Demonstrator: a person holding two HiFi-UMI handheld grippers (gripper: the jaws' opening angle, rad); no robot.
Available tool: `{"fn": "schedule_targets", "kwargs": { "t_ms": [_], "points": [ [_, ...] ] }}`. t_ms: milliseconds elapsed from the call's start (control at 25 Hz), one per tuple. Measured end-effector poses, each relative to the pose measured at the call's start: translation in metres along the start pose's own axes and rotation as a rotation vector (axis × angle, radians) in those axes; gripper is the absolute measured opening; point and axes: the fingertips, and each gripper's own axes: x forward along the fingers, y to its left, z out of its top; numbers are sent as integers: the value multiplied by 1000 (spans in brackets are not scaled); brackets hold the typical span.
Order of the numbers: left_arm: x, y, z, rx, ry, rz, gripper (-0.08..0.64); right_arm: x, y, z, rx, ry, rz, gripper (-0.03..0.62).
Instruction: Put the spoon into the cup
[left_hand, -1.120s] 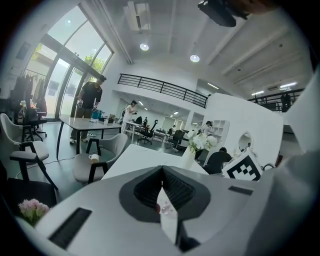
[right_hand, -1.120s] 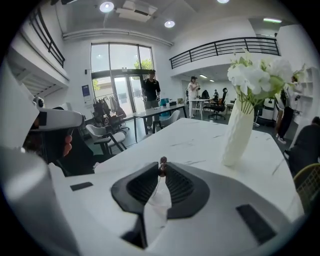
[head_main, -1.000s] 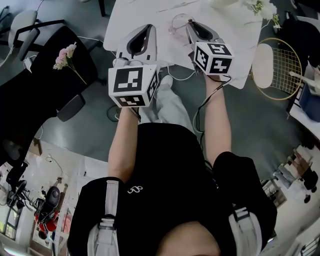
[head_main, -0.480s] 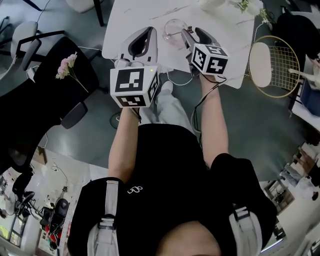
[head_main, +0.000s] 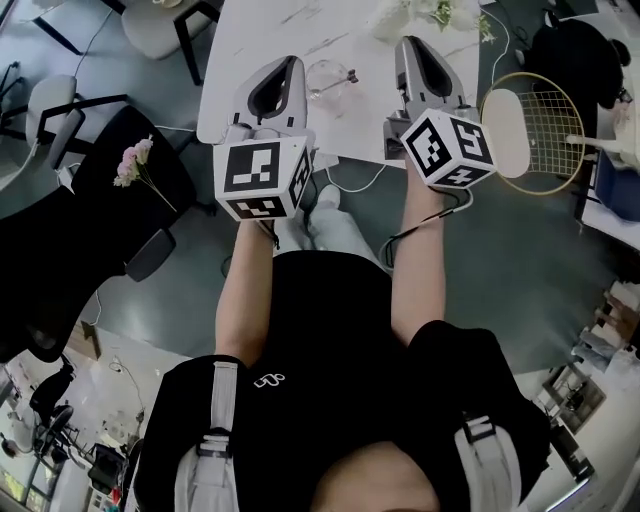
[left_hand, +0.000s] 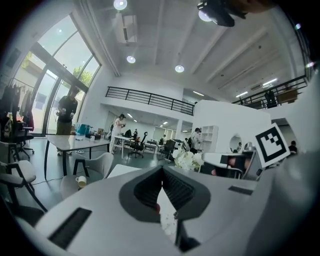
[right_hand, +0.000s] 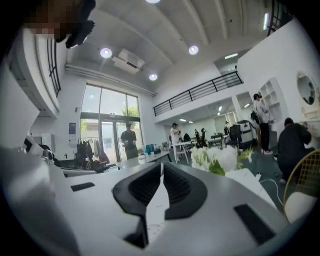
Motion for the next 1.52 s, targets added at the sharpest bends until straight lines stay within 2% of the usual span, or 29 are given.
{"fn": "schedule_targets", "kwargs": {
  "t_ms": [120,280,360,480,760,1520],
  "points": [
    [2,-10,29,36,-68,-4,16,-15,8,41,-42,-99,33,8],
    [0,-21,59,78,-132,1,16,-29,18,66,-62,-160,74,8],
    [2,-27,75,101,-170,0,17,-29,17,73,-76,-177,88,8],
    [2,-35,89,119,-201,3,16,-29,17,73,-115,-152,110,8],
    [5,-39,99,132,-220,18,17,-23,25,77,-147,-157,162,6],
    [20,-47,106,136,-230,13,16,-16,19,87,-188,-159,190,6]
  ]
}}
